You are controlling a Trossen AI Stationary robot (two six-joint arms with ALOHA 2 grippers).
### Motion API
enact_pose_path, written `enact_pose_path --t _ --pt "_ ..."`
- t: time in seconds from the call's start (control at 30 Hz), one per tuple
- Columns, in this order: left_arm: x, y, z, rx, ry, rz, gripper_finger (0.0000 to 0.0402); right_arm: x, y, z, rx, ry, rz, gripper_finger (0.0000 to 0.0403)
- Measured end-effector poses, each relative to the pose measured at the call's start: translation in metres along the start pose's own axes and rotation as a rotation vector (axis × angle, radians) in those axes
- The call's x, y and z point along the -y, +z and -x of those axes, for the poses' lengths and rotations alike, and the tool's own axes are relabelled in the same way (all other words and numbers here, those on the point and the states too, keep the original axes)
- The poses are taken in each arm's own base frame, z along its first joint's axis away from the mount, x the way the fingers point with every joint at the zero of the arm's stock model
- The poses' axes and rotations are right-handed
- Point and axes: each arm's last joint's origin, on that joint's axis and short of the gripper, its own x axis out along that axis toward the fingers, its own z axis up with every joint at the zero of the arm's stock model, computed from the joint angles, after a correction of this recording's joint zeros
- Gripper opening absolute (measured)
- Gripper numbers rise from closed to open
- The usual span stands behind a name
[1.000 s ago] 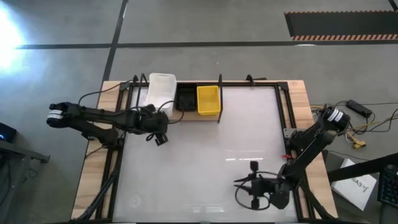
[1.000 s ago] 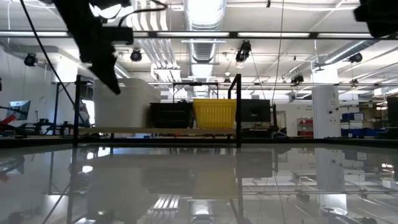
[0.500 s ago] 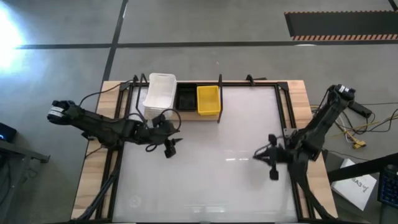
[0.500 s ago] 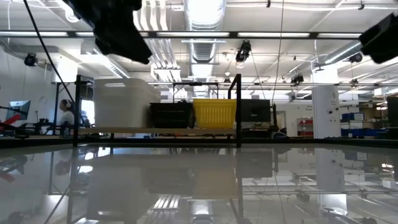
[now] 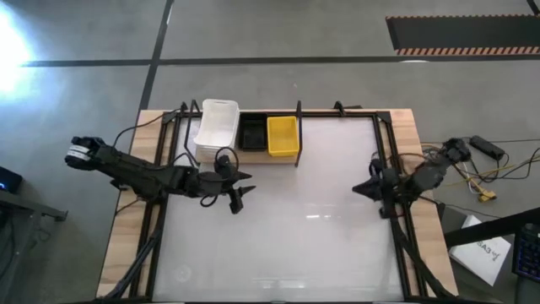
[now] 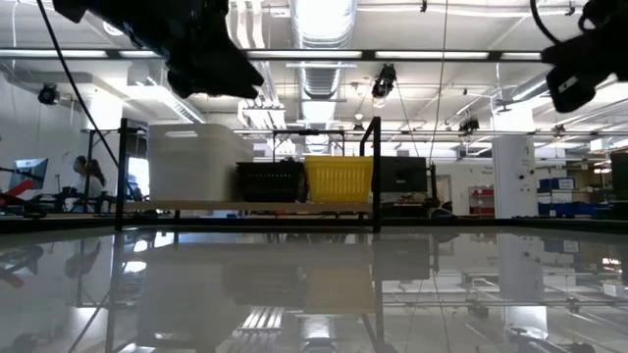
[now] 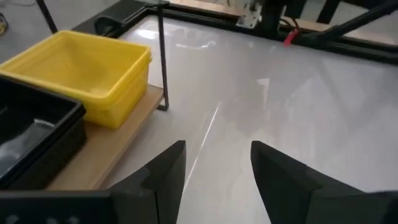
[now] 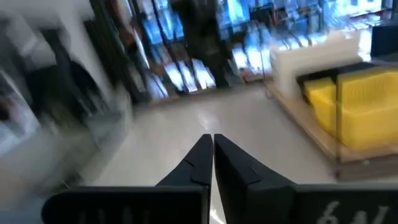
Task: Stack baskets on shelf by color
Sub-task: Return to Home Position
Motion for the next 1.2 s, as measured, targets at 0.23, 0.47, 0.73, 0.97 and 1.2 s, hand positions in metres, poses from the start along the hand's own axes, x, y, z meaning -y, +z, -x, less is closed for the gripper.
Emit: enact_pose_path --t 0.23,0.47,0.73,0.97,1.2 --pt "-0.01 -0.009 -0.006 0.041 0.009 0.034 0.0166 0.004 0.002 -0.014 0.109 0.056 0.076 0.0008" --pt "-0.023 -0.024 -0.009 0.095 -0.027 0.077 0.0166 0.026 -0.011 -0.025 0.198 0.019 0.059 0.0008" --pt "-0.037 -0.031 0.013 0.166 -0.032 0.046 0.0166 0.055 -0.014 -0.024 0.188 -0.109 0.029 0.0008" --pt "-0.066 -0.048 0.063 0.358 -0.067 0.077 0.0163 0.067 -0.02 -0.021 0.133 -0.244 0.003 0.0008" --pt "-0.084 -0.089 0.085 0.494 -0.146 0.039 0.0072 0.07 -0.025 -0.022 0.078 -0.276 -0.004 0.0008"
